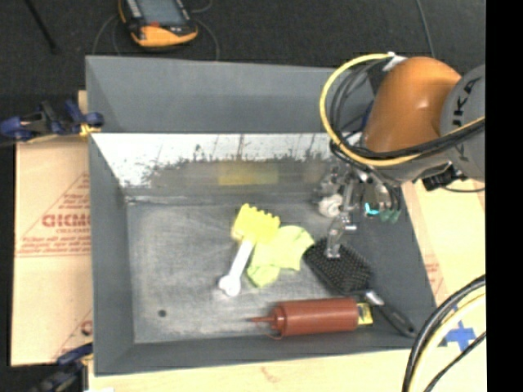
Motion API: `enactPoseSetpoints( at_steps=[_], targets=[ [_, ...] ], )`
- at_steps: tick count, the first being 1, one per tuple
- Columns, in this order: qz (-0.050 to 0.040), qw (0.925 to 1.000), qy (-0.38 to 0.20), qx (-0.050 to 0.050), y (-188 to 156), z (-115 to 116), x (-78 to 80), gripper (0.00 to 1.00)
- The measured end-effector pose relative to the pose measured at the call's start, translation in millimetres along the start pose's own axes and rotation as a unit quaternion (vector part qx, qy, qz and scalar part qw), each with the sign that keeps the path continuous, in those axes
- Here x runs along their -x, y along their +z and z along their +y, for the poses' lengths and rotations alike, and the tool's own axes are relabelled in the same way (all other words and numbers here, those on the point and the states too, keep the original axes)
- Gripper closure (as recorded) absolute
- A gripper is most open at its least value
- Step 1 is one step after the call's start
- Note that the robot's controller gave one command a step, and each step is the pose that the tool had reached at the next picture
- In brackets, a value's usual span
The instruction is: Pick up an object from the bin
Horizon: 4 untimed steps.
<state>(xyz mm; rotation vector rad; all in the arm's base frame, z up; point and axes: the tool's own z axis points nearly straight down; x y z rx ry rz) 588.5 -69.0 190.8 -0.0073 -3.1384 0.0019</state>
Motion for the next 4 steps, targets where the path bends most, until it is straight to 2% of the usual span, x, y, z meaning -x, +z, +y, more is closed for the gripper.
enactPoseSetpoints(
  at_steps=[1, 2, 3, 4],
  targets=[
    [-0.0040, 1.0000, -0.001, 0.000, -4.4, 0.2, 1.7, 0.00],
    [-0.0051, 0.9982, -0.060, -0.001, 52.9, 15.6, -5.0, 0.00],
    [-0.0017, 0.9959, -0.090, 0.000, 53.4, 34.2, -15.8, 0.00],
    [-0.0041, 0.9867, -0.163, 0.000, 45.7, 49.9, -14.4, 0.00]
  ],
)
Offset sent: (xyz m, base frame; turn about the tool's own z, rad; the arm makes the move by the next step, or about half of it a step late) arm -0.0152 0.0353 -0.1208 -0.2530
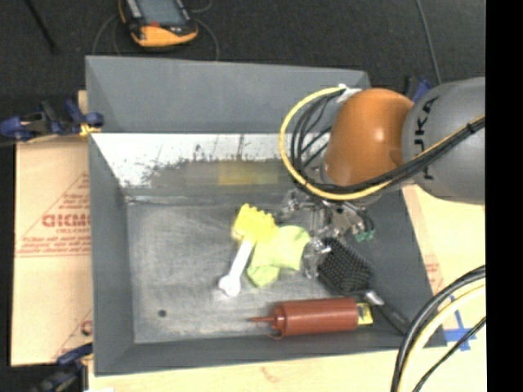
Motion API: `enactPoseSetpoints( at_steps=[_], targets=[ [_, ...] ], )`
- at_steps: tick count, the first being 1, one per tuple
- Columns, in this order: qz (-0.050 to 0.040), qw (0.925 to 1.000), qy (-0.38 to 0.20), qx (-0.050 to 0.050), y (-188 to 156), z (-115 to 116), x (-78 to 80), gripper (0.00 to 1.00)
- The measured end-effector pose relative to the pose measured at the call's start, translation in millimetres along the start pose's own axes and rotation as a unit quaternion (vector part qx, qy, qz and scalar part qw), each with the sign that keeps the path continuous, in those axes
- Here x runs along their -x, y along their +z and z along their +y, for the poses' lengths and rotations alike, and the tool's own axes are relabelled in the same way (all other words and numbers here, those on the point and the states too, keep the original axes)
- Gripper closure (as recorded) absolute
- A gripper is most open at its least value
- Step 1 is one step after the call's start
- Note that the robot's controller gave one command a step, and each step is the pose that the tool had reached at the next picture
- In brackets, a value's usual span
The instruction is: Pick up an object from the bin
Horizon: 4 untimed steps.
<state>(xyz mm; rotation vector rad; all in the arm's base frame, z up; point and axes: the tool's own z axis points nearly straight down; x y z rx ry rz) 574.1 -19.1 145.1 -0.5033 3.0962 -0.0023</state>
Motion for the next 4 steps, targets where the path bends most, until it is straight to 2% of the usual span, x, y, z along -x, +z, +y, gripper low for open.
enactPoseSetpoints(
  at_steps=[1, 2, 3, 4],
  targets=[
    [-0.0027, 1.0000, 0.000, 0.000, 63.8, -3.1, 5.6, 0.00],
    [-0.0342, 0.9987, -0.036, -0.009, 74.1, -1.5, 26.0, 1.00],
    [-0.0300, 0.9987, -0.041, -0.009, 73.5, -0.9, 23.7, 1.00],
    [-0.0180, 0.9989, -0.042, -0.005, 68.9, -0.5, 20.7, 1.00]
  ],
)
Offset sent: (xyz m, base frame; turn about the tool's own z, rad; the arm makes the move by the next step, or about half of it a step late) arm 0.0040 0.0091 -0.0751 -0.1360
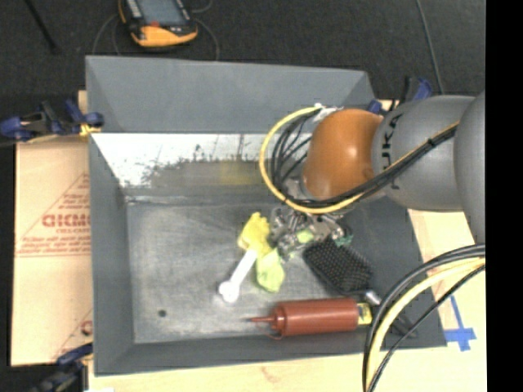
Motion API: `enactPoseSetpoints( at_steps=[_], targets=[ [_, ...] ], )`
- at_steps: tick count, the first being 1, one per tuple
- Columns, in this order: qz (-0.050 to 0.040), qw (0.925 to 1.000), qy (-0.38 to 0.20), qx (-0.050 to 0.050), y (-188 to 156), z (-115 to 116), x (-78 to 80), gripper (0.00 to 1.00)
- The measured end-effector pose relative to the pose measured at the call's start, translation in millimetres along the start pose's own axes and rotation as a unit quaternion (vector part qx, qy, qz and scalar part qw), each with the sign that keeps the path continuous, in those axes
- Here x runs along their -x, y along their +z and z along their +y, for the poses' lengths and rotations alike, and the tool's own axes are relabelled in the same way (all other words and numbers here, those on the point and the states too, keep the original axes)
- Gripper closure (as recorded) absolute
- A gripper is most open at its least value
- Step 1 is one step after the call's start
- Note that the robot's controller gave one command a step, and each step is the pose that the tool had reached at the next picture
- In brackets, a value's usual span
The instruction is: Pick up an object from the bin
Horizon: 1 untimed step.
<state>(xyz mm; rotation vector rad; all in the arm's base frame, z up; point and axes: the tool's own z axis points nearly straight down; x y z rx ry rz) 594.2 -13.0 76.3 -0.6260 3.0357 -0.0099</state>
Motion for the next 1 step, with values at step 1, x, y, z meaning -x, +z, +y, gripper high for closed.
enactPoseSetpoints(
  at_steps=[1],
  targets=[
    [0.0127, 0.9999, 0.001, 0.004, -13.2, 0.1, -2.1, 1.00]
  ],
)
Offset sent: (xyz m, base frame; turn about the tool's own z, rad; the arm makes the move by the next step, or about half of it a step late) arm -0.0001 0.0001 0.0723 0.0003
